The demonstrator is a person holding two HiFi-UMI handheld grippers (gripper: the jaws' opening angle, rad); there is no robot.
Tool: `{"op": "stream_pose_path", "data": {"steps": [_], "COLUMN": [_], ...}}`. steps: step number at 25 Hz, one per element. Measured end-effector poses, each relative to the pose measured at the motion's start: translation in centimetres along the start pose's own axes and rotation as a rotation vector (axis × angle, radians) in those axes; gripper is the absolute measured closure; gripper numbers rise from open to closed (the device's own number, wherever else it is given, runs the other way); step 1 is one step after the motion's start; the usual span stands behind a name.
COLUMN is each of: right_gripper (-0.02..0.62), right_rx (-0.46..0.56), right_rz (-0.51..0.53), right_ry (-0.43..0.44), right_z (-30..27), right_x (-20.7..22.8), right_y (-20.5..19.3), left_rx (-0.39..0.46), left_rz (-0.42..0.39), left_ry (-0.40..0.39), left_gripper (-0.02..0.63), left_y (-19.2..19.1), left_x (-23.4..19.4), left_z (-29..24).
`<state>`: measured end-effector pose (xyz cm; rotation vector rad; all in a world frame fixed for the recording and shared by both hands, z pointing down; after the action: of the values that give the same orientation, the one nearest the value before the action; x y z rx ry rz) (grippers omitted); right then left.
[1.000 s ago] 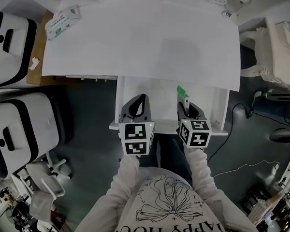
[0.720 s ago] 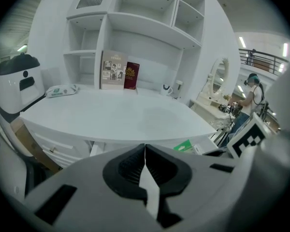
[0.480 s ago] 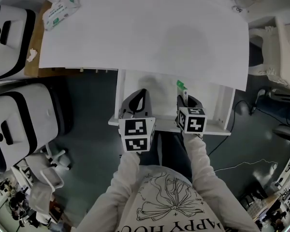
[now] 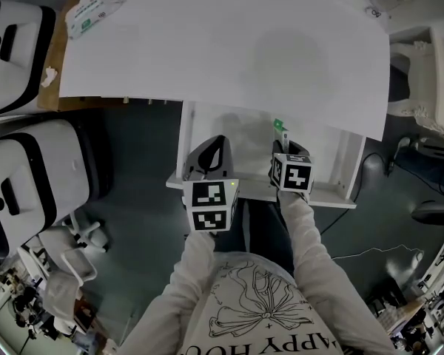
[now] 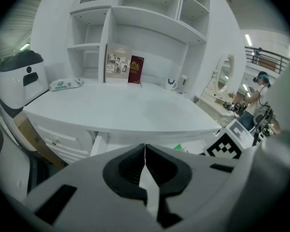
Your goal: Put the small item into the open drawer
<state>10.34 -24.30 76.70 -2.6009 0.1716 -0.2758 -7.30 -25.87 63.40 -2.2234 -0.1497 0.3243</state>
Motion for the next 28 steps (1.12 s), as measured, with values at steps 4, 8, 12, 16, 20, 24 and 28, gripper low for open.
{"op": "stream_pose_path", "data": {"steps": [4,8,12,16,20,24,28], "right_gripper": [0.503,0.490,0.437,0.434,0.489,0.528,0.543], "right_rx": [-0.003,0.017,0.053,0.132,0.226,0.348,0.469], "right_rz": [0.003,-0.002,-0.008,0.001,-0.027,-0.021,0.004], "right_ry": [-0.010,-0.007,-0.004,-0.018,-0.023,-0.012,-0.009], "right_z": [-0.6,-0.6,0.7,3.4,7.0,11.1,15.5], "right_x": [0.2,0.0,-0.1,0.3,0.1,-0.3,-0.5], "right_y": [0.0,0.2,1.2,3.4,6.2,10.1,14.0], "left_rx": [-0.004,-0.004,0.007,0.045,0.094,0.168,0.250], "left_rz": [-0.004,-0.006,-0.008,-0.017,-0.020,-0.028,-0.043], "left_ry": [0.008,0.017,0.020,0.016,0.013,0.007,0.010], "left_gripper": [0.600,0.600,0.600,0.600,0.600,0.600,0.600], "left_y": [-0.2,-0.3,0.3,2.0,4.4,7.5,11.1], "left_x": [-0.2,-0.4,-0.2,0.6,1.4,2.4,3.2], "left_z": [0.1,0.4,0.7,1.1,2.0,3.4,5.0]}}
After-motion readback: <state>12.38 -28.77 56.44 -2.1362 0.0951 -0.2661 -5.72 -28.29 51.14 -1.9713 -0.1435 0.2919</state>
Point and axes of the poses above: the fingertips, and each gripper's own axes: z backward along the fingers, x to its right, y out of its top, the point moved 3 cm from there along z, backward along the fingers, and after that the axes turned 11 degrees about x, right-handed, at the moved point
